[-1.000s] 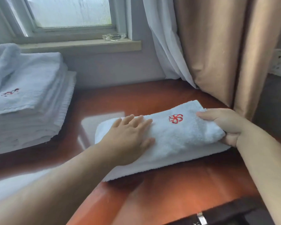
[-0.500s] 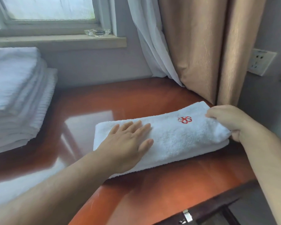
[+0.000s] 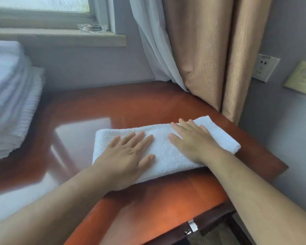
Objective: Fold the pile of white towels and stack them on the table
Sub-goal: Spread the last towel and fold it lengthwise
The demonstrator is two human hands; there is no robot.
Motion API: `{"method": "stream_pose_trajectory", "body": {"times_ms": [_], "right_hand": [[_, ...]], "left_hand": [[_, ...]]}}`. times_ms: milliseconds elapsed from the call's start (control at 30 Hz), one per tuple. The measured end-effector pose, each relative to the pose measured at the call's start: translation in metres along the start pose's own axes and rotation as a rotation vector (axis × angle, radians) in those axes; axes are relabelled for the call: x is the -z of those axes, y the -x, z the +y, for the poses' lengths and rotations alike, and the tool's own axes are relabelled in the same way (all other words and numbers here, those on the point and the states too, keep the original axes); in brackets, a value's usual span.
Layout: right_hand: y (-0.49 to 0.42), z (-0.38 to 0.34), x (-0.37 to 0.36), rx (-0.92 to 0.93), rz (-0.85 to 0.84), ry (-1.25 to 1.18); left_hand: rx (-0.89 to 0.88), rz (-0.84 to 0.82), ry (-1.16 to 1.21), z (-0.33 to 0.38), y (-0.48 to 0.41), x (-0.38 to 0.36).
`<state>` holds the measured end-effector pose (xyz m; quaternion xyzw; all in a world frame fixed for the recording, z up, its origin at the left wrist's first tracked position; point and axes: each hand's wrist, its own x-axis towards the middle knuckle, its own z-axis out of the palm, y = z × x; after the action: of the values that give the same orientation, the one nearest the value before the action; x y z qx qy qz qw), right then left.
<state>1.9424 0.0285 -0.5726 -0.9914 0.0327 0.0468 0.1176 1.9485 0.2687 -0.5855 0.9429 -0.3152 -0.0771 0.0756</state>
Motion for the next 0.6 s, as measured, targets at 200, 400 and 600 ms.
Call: {"method": "stream_pose_trajectory", "body": {"times_ms": [200,400,600], "right_hand": [[-0.004,0.006,-0.008,-0.033,-0.035,0.064],[0.018,-0.028,-0.023,-0.129,0.018,0.047],[0.048,-0.08,-0.04,-0.189,0.05,0.024]], "left_hand": [[0.185,0.173,0.095,-0.017,0.011,-0.007],[0.633,0.474,0.485,-0.044,0.038,-0.004],[0.618,0.373,0.816,-0.071,0.073,0.027]]}}
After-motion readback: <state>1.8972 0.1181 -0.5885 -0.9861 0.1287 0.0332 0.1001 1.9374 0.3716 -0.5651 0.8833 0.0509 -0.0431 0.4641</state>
